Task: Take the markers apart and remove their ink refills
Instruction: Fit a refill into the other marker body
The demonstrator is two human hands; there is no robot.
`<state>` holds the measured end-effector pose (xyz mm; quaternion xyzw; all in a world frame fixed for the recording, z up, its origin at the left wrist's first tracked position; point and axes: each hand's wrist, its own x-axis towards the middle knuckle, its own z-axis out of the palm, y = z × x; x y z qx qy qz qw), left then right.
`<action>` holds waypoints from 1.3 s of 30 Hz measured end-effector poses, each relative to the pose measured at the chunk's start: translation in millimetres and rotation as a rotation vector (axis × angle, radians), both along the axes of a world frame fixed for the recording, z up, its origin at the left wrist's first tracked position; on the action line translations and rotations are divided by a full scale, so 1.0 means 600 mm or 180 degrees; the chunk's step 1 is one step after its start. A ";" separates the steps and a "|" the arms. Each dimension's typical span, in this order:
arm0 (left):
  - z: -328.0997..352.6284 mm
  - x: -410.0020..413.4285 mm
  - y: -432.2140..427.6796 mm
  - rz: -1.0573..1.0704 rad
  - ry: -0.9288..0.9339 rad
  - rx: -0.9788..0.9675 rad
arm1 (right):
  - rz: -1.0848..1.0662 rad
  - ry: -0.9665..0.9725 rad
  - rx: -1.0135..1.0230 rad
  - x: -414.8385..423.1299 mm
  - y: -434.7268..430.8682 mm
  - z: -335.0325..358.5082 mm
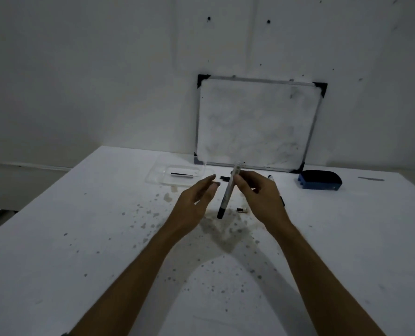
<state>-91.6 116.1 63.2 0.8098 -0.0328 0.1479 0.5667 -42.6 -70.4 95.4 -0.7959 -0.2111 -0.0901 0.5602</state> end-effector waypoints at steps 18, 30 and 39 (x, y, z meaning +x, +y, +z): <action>-0.041 0.071 -0.016 -0.0030 0.0397 -0.0441 | -0.0699 0.0725 -0.0442 0.119 -0.030 -0.070; -0.047 0.092 -0.007 -0.0033 0.0458 -0.0775 | -0.0836 0.0250 -0.1290 0.204 -0.017 -0.101; -0.039 0.088 -0.010 -0.0007 0.0487 -0.1103 | -0.0564 0.1022 0.0236 0.140 -0.041 -0.091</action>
